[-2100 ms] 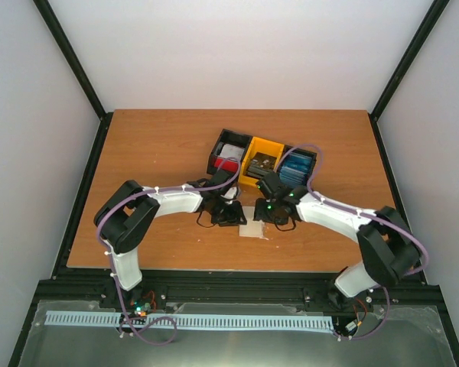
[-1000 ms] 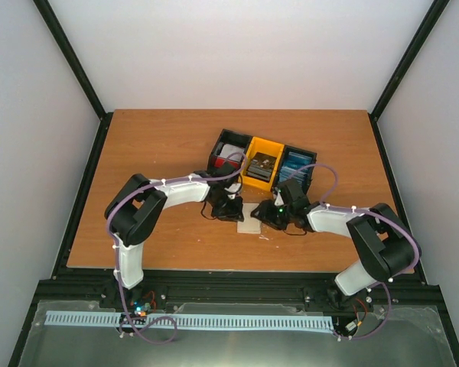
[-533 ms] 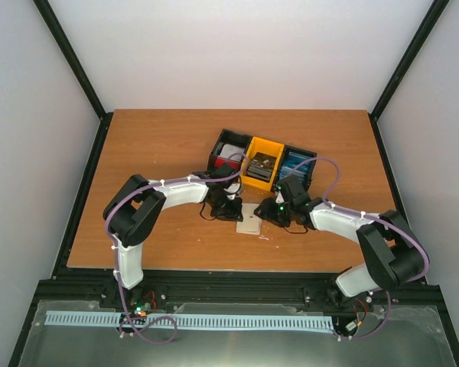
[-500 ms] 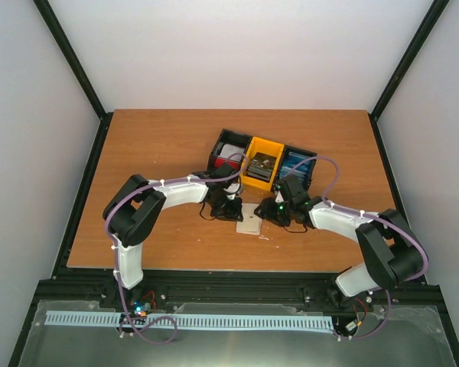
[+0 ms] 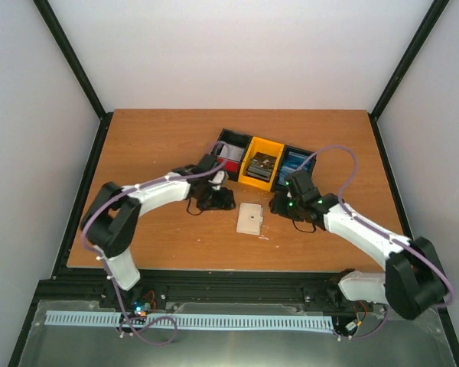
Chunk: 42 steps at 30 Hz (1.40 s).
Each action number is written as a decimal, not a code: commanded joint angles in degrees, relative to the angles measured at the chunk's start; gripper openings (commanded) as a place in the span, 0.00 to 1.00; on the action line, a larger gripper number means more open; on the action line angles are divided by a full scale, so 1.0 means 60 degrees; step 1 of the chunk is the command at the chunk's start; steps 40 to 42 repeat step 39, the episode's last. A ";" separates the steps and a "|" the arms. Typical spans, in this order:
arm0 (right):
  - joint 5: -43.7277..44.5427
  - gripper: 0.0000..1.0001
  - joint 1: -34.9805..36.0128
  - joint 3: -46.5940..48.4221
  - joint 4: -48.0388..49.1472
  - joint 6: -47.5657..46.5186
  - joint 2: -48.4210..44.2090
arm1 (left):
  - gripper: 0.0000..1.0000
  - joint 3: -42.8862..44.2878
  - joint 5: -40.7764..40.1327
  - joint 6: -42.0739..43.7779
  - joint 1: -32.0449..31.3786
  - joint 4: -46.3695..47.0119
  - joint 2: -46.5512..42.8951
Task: Put the credit cards into the card holder
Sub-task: Reset both arms
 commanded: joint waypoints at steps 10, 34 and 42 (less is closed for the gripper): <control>0.4486 0.71 -0.0067 0.1732 -0.3437 -0.0953 -0.5233 | 1.00 -0.1260 -0.4436 -0.0262 0.0405 0.0967 -0.6931; 0.6817 1.00 -0.0060 0.4409 -0.7325 -0.0127 -0.9151 | 1.00 -0.0173 -0.5595 0.0187 0.0427 -0.1558 -1.3191; 0.6577 1.00 -0.0068 0.4269 -0.7398 0.0106 -0.9399 | 1.00 -0.0078 -0.5584 0.0140 0.0427 -0.2124 -1.3389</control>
